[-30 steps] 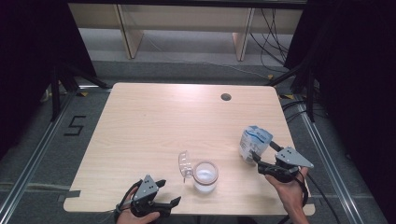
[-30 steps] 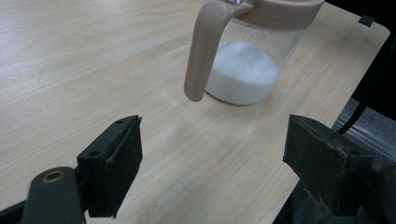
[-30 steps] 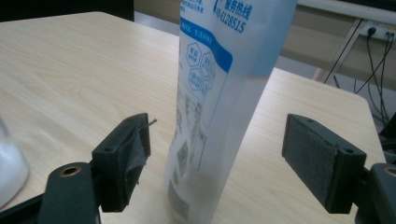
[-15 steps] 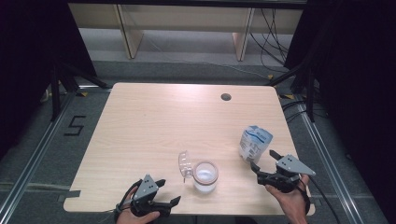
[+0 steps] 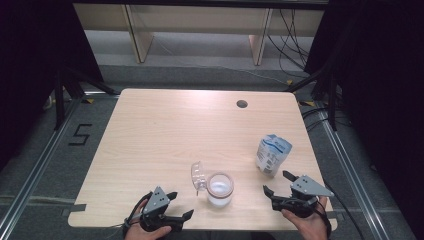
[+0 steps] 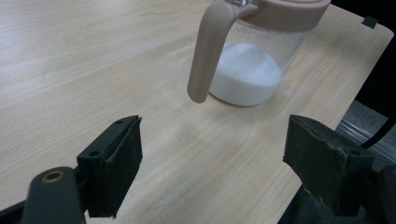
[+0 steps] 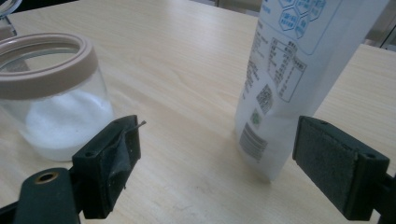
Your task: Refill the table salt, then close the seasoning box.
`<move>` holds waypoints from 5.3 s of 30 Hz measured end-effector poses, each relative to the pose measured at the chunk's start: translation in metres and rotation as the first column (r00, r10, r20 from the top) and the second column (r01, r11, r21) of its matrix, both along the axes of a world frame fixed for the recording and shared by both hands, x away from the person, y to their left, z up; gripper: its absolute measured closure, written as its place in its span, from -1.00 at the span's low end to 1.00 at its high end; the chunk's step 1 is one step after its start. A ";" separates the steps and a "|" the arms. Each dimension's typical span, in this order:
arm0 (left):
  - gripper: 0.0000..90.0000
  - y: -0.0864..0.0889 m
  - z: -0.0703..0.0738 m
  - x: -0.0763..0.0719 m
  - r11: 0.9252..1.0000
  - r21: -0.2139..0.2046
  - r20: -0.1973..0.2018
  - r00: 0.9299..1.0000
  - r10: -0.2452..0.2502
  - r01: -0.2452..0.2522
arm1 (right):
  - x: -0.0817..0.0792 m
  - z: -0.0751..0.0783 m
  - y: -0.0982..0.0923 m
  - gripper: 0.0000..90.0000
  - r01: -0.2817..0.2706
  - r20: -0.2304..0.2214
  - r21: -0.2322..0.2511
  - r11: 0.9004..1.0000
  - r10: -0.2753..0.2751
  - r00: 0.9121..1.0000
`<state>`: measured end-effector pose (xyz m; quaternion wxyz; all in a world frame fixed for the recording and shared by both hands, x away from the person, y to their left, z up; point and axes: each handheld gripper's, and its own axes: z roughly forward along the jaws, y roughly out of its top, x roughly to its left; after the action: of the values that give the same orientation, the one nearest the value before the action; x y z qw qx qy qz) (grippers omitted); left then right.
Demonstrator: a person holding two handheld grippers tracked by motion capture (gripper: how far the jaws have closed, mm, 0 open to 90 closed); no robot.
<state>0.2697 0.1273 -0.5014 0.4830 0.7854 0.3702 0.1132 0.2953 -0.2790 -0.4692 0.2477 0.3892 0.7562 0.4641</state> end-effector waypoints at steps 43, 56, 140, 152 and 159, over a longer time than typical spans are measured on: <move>-0.58 0.016 0.013 0.011 0.997 -0.057 0.018 0.999 0.051 -0.049 | -0.025 -0.011 0.015 -0.65 -0.067 -0.055 -0.049 0.997 0.064 0.996; -0.20 0.010 0.037 0.022 0.993 -0.113 0.030 0.999 0.033 -0.029 | -0.024 -0.012 0.015 -0.64 -0.071 -0.045 -0.043 0.997 0.069 0.997; 0.98 -0.030 0.056 0.024 0.996 -0.015 0.159 0.984 -0.080 0.084 | -0.031 -0.012 0.022 -0.58 -0.059 -0.089 -0.036 0.998 0.055 0.994; 0.90 -0.032 0.055 0.023 0.996 -0.012 0.153 0.984 -0.089 0.092 | -0.029 -0.013 0.021 -0.57 -0.082 -0.077 -0.052 0.995 0.078 0.994; 0.46 -0.031 0.054 0.022 0.993 -0.046 0.102 0.990 -0.100 0.105 | -0.029 -0.013 0.020 -0.57 -0.076 -0.064 -0.051 0.996 0.073 0.995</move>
<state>0.2918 0.0966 -0.4474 0.5260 0.7842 0.3076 0.1174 0.2667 -0.2588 -0.4818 0.2170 0.3682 0.7896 0.4403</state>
